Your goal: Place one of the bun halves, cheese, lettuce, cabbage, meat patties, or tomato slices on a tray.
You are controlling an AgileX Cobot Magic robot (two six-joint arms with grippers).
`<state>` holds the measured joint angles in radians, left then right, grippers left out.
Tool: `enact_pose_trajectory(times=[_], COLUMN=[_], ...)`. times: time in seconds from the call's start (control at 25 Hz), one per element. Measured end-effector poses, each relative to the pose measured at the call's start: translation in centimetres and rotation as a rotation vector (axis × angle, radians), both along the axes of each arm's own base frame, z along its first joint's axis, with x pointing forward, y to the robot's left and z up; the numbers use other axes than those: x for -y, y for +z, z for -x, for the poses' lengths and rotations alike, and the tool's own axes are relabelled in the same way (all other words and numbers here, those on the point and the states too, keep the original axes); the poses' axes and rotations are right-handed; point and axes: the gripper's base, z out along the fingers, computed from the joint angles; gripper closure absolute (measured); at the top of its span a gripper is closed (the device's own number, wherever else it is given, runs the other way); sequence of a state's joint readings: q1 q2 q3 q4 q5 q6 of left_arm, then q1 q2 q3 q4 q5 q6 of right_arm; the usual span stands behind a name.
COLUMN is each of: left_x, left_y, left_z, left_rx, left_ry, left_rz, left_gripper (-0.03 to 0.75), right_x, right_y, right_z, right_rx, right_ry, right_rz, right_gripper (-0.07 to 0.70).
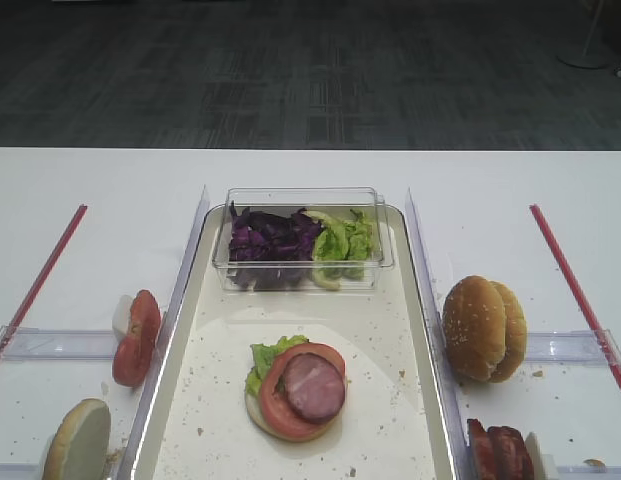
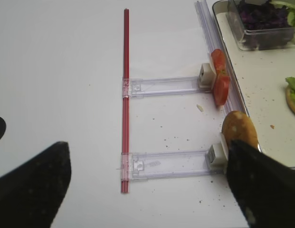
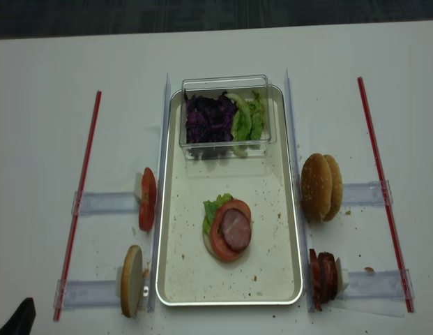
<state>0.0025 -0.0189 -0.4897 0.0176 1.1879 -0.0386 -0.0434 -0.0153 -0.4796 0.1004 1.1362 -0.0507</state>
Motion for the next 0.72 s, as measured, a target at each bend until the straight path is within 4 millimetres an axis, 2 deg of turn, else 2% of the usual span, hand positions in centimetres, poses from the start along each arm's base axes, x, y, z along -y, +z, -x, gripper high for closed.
enact_pose_trajectory(times=[0.72], left_x=[0.00], left_y=[0.00], left_z=[0.00], left_rx=[0.000], left_ry=[0.000], left_rz=[0.000], left_gripper=[0.104], right_x=[0.00], right_y=[0.00], right_z=[0.00], right_rx=[0.000], right_ry=[0.000], right_rz=[0.000], right_gripper=[0.046])
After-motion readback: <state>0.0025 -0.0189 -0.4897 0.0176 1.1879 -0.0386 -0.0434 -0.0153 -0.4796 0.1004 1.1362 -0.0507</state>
